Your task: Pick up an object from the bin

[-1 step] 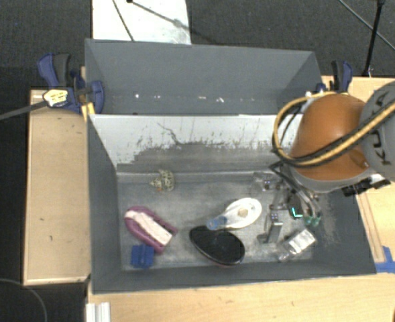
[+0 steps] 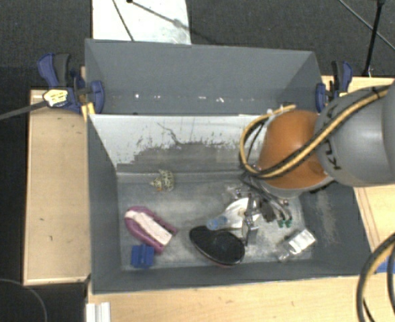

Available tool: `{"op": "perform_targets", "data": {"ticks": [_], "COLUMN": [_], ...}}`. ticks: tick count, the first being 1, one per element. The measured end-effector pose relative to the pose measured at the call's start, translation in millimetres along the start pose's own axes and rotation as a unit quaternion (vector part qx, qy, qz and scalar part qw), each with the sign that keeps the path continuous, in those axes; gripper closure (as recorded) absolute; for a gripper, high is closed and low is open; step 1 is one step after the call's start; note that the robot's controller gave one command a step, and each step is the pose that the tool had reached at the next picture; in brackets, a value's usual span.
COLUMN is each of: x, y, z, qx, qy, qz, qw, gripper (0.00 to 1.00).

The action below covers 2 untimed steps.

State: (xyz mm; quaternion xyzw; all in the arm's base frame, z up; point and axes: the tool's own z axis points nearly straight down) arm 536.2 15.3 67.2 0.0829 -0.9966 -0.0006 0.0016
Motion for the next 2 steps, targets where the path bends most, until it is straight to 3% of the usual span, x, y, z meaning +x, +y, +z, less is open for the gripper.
{"op": "perform_targets", "data": {"ticks": [1, 2], "x": [-1.0, -5.0], "y": [-0.8, 3.8], "z": [-3.1, -161.9], "qx": [0.0, 0.002], "qy": [-0.0023, -0.0071], "qz": [0.001, -0.029], "qw": [1.0, 0.9995], "gripper": [1.0, 1.0]}}
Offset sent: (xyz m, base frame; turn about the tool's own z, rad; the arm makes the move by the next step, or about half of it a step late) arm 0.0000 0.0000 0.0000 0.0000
